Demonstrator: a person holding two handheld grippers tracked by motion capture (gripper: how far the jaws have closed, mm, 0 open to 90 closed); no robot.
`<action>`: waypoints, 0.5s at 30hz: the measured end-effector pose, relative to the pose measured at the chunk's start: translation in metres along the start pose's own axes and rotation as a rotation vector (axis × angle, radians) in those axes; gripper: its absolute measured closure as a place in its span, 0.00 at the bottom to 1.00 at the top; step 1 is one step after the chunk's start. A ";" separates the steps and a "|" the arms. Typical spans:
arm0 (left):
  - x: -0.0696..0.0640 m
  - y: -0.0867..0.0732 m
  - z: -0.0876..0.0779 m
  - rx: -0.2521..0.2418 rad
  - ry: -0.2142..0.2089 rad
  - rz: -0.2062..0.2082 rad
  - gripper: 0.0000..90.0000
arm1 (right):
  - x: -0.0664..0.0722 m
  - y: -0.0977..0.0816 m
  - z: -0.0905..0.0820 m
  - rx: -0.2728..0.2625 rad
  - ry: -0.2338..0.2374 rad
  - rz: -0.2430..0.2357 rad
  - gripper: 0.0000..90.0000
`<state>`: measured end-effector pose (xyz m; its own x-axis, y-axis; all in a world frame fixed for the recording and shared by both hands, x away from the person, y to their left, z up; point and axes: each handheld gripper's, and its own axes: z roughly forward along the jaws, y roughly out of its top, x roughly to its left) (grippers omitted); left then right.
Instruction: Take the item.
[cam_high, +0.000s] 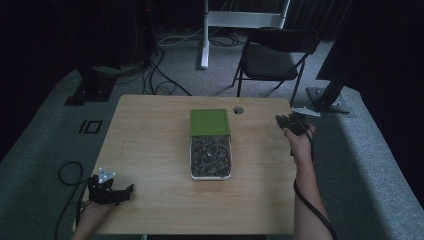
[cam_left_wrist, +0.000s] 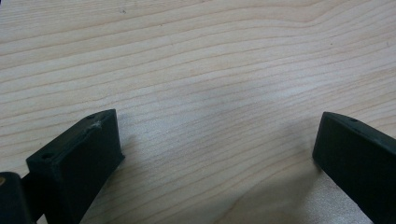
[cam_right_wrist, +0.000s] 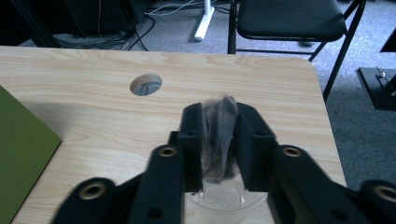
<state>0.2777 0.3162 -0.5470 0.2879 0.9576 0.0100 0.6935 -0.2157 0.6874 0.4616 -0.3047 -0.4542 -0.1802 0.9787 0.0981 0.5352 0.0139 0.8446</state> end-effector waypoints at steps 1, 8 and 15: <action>0.000 0.000 0.000 0.000 0.000 0.000 0.02 | 0.000 0.000 0.000 0.006 -0.003 -0.002 0.80; 0.000 0.000 0.000 0.000 0.001 0.000 0.02 | -0.001 0.002 -0.003 0.008 -0.004 0.008 0.74; 0.000 0.000 0.000 0.000 0.001 0.000 0.02 | 0.003 0.003 -0.011 -0.006 0.020 -0.003 0.68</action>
<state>0.2777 0.3162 -0.5470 0.2876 0.9577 0.0104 0.6936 -0.2157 0.6873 0.4532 -0.3039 -0.4456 -0.1983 0.9744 0.1062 0.5298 0.0154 0.8480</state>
